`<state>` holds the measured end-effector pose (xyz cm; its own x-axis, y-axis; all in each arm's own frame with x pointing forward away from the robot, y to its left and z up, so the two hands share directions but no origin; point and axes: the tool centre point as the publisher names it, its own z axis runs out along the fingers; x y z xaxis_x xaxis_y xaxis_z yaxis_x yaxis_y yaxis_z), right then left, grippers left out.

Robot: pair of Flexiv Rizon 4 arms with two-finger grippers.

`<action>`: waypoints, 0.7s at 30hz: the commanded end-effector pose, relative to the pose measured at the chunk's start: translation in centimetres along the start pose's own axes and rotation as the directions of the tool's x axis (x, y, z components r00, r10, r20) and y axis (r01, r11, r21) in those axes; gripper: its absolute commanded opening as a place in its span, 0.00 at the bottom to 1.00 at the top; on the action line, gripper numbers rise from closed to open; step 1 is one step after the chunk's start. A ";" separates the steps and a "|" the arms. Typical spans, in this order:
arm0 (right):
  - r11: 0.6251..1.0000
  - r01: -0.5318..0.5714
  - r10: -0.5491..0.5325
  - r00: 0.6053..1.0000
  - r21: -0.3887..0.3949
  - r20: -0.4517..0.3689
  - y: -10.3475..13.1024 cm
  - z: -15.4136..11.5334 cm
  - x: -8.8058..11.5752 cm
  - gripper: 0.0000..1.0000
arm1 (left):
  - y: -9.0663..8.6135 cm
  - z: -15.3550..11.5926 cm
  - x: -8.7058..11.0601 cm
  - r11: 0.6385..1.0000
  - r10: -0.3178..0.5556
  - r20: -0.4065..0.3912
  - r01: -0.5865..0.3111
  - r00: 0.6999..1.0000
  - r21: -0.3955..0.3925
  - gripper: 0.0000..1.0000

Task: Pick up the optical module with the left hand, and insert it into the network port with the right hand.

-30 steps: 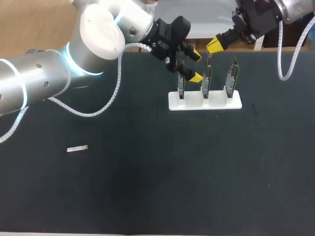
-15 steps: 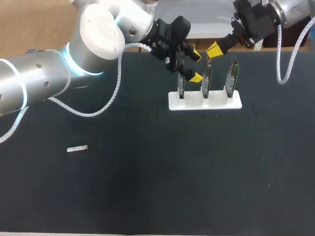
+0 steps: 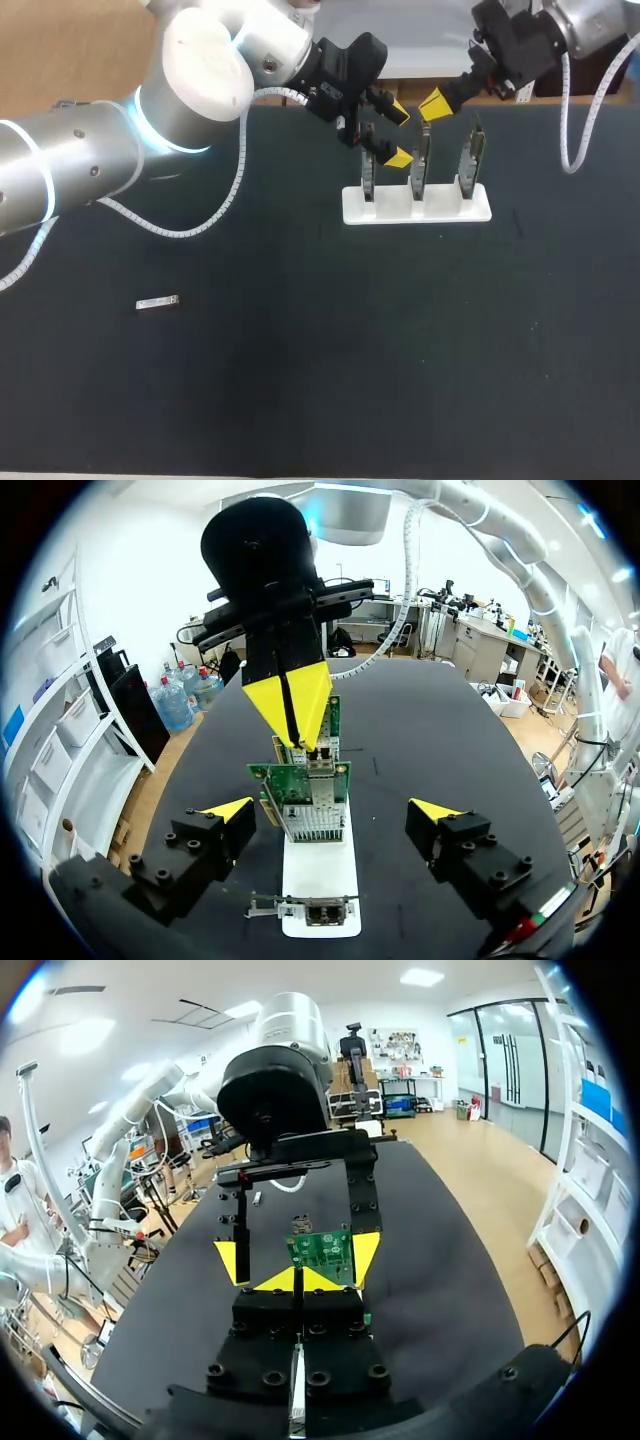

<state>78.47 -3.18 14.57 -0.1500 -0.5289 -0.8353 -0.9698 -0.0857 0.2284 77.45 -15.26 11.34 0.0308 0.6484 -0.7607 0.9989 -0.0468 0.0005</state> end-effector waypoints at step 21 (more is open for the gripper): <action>0.999 -0.040 0.040 0.999 -0.009 -0.009 -0.6 1.0 1.4 0.00 | 0.3 0.1 -0.1 1.000 0.000 -0.004 0.000 1.000 0.005 1.00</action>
<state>78.41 -3.01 13.99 -0.1855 -0.5411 -0.8202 -0.9621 -0.0695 0.2635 77.45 -15.26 11.34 0.0308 0.6484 -0.7607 0.9989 -0.0468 0.0006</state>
